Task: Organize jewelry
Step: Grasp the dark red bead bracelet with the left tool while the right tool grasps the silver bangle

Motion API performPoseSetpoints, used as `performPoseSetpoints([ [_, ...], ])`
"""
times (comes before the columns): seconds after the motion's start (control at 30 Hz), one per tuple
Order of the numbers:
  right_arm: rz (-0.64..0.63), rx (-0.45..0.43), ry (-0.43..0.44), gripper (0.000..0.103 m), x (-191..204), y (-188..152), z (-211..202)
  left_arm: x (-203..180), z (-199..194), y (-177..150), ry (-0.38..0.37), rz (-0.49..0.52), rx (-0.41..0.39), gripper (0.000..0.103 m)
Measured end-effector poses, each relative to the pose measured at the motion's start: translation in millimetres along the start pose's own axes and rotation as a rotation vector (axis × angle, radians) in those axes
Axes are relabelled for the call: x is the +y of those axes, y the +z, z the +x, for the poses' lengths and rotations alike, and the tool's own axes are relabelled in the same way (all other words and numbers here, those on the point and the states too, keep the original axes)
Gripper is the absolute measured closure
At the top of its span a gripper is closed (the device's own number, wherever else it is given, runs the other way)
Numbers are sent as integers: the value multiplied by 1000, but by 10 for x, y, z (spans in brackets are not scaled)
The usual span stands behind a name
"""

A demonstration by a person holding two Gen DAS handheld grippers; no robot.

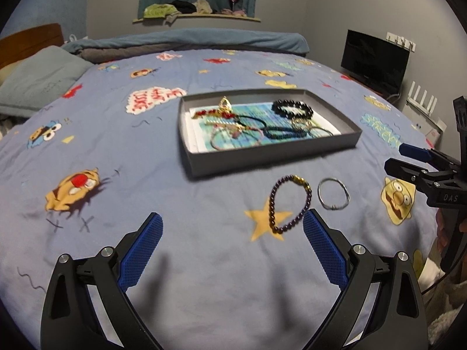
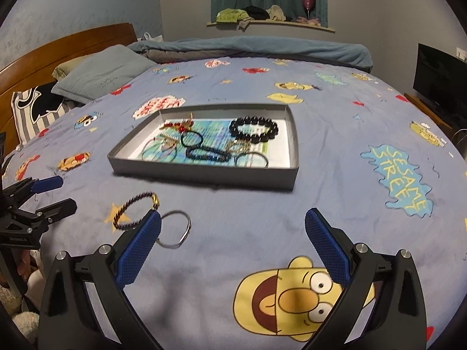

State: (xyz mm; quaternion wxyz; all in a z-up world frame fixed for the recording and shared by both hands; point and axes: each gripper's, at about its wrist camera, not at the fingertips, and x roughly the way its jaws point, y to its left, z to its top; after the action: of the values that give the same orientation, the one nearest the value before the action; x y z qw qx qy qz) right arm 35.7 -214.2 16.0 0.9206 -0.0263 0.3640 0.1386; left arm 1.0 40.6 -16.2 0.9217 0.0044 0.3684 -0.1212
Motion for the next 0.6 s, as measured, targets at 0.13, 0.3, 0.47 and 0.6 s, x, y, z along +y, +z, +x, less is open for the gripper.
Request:
performPoseSetpoints([
  [0.13, -13, 16, 20, 6, 2, -62, 39, -98, 118, -34, -24, 16, 13, 7],
  [0.3, -27, 35, 39, 6, 6, -119, 98, -243, 290, -67, -49, 52, 37, 10],
  [0.47, -33, 49, 58, 6, 50, -177, 196, -315, 436, -55, -54, 58, 60, 35],
  [0.6, -54, 48, 105, 6, 124, -224, 248, -320, 499, -35, -63, 52, 67, 50],
])
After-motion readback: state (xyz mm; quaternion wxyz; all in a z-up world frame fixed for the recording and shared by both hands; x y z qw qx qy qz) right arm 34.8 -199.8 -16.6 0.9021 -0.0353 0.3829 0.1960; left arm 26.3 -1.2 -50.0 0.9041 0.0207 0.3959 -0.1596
